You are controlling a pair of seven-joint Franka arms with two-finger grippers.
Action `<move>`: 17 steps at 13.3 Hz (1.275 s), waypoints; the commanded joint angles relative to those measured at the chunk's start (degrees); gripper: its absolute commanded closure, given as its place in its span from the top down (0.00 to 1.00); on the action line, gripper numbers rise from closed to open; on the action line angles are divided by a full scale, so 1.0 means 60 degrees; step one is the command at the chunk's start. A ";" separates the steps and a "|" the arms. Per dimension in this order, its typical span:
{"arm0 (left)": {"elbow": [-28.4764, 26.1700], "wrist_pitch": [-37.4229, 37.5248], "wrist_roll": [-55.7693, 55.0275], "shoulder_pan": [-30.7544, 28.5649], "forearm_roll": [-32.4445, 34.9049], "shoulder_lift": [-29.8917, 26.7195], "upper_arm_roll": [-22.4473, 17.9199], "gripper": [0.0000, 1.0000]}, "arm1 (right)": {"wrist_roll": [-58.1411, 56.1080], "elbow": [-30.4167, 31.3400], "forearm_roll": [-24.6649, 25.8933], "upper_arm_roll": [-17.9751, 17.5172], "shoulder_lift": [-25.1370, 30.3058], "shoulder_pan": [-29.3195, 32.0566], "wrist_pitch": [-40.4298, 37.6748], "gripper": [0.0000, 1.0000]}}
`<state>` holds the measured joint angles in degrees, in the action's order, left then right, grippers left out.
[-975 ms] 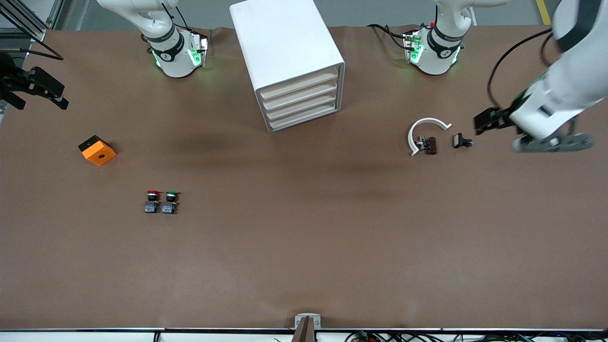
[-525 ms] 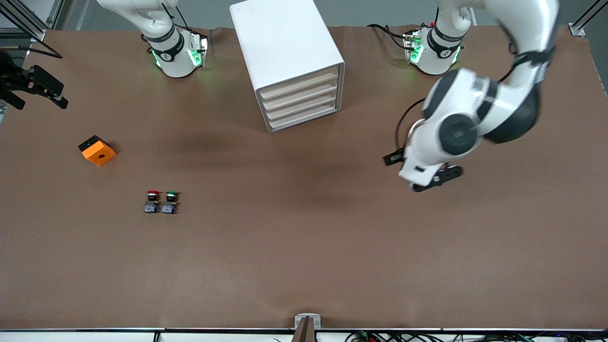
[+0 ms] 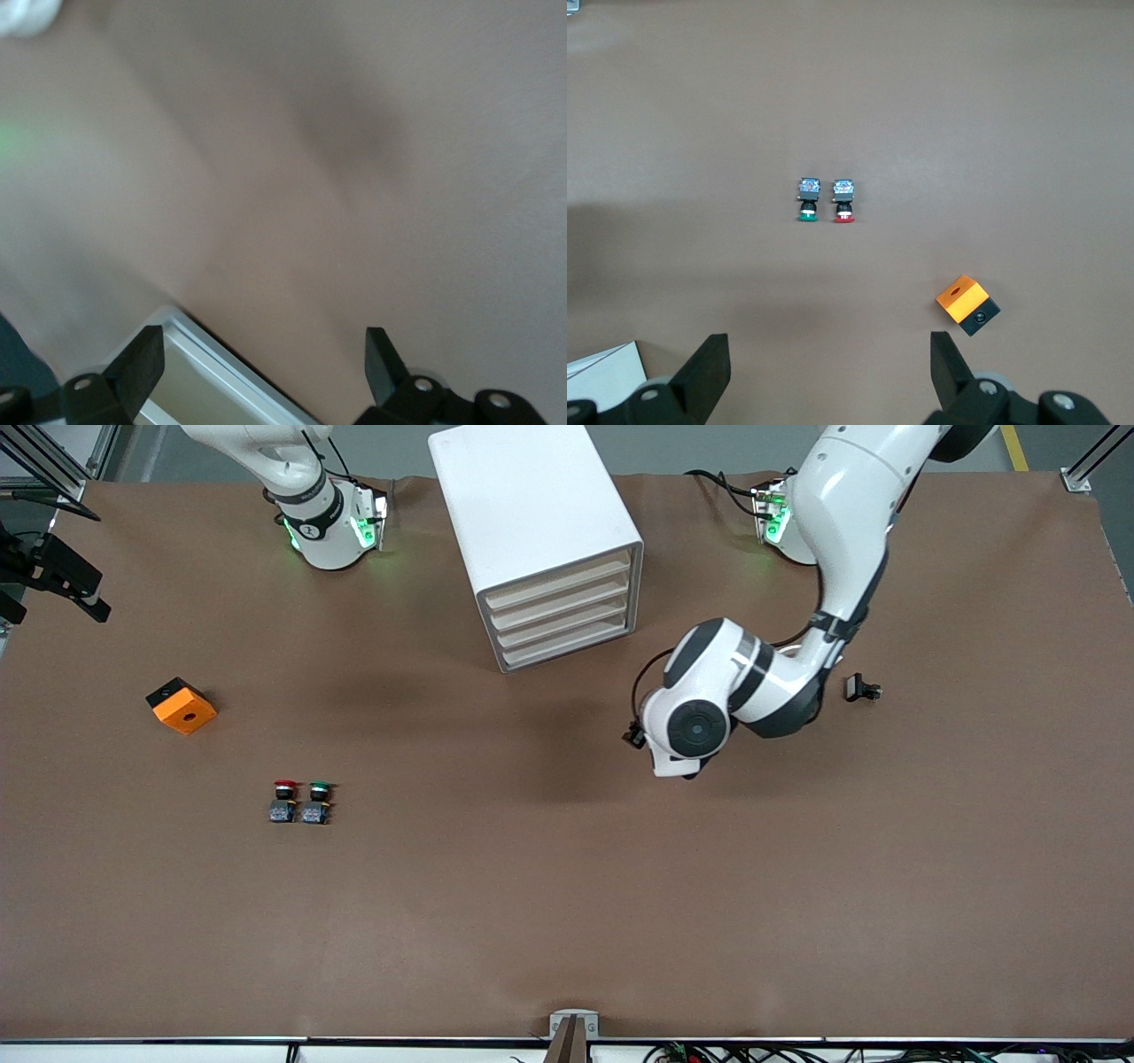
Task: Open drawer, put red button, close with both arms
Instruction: 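Reach the left gripper to the cabinet's top drawer handle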
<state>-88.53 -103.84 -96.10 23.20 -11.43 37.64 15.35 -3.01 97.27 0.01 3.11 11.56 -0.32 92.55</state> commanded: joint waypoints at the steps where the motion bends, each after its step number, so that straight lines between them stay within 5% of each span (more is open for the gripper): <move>1: 0.0341 -0.0212 -0.2960 0.0365 -0.0889 0.0522 -0.0038 1.00 | -0.0098 -0.0216 -0.0207 -0.0078 -0.0620 0.0185 0.0014 1.00; 6: 0.0268 0.0020 -0.3407 0.0848 -0.3453 0.0597 -0.0024 1.00 | -0.0157 -0.0714 -0.0119 -0.0108 -0.1836 0.0155 -0.0015 1.00; 10: 0.0253 0.0693 -0.4212 0.1097 -0.3922 0.0728 -0.0024 1.00 | -0.0172 -0.0553 -0.0031 -0.0108 -0.2218 0.0126 0.0350 1.00; 17: 0.0297 0.2276 -0.4828 0.1039 -0.6180 0.1431 -0.0038 0.94 | 0.0311 0.2211 -0.0031 -0.0108 -0.2483 0.0023 0.3729 1.00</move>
<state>-88.14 -92.81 -123.64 29.52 -45.96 43.92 15.20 -2.58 105.11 -0.01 2.81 -4.40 -0.29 109.43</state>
